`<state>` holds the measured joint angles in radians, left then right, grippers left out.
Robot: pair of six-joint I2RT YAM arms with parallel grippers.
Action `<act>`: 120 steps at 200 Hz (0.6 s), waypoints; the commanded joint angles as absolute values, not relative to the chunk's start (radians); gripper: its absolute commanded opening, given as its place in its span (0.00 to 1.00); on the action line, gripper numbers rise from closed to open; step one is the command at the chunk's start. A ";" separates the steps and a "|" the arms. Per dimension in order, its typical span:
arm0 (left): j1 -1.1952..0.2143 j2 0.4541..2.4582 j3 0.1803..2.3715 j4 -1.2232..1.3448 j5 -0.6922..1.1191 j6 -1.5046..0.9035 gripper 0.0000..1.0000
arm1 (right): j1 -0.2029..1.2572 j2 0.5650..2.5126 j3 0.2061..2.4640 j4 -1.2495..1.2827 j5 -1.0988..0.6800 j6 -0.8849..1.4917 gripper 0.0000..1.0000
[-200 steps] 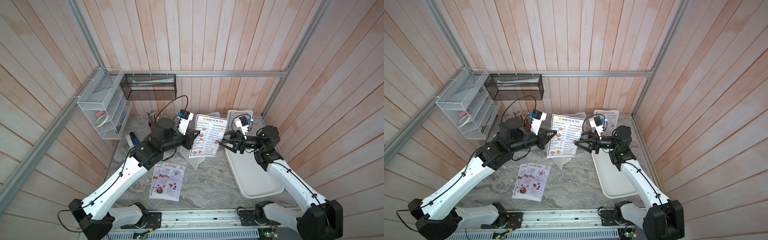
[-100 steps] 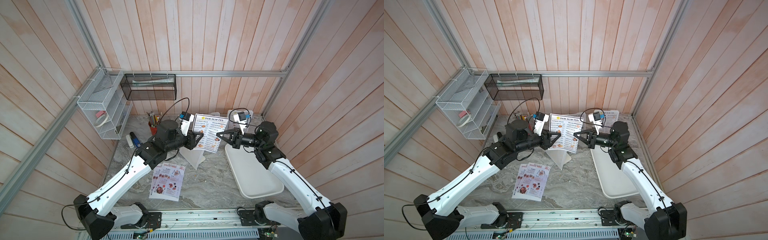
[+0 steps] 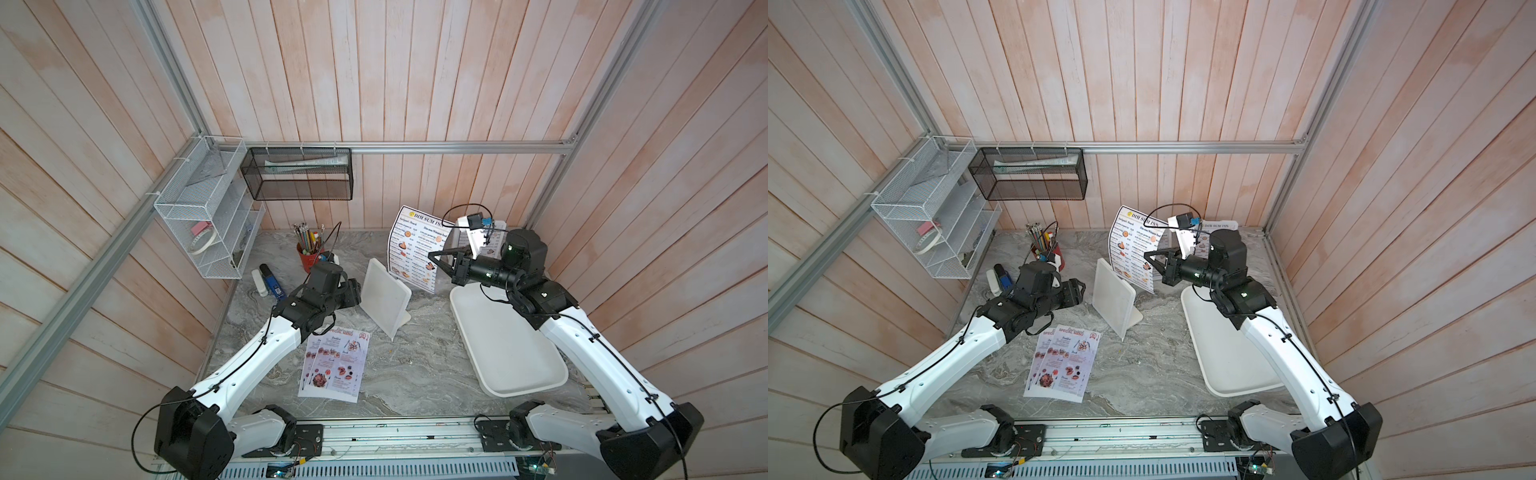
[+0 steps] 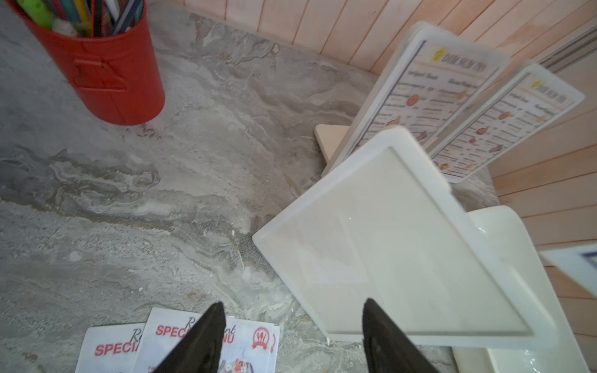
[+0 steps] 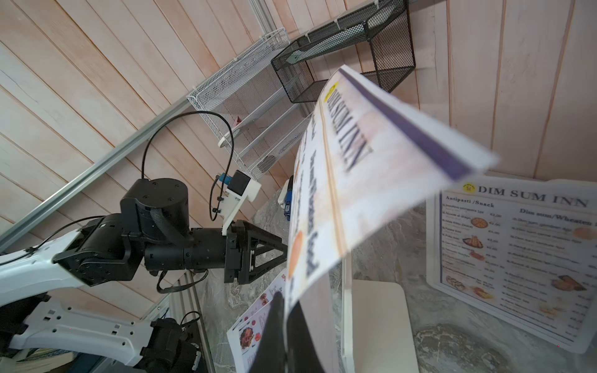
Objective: Replace the menus in the menu holders
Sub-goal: Adjust the menu holder at the center of the board.
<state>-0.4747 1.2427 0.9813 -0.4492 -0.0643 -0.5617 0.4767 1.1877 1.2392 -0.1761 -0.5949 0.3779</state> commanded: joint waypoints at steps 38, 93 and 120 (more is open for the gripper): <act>-0.454 1.408 1.023 -0.319 -0.051 -0.565 0.69 | 0.540 1.216 1.380 -0.298 -0.438 0.321 0.00; -0.453 1.535 1.118 -0.280 -0.004 -0.539 0.69 | 0.540 1.230 1.398 -0.324 -0.402 0.313 0.00; -0.454 1.593 1.148 -0.259 -0.004 -0.523 0.68 | 0.542 1.233 1.415 -0.356 -0.339 0.300 0.00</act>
<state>-0.4572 1.5459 1.1107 -0.2962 -0.0238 -0.5533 0.5362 1.2301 1.3724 -0.3134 -0.4099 0.3225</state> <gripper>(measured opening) 0.683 0.043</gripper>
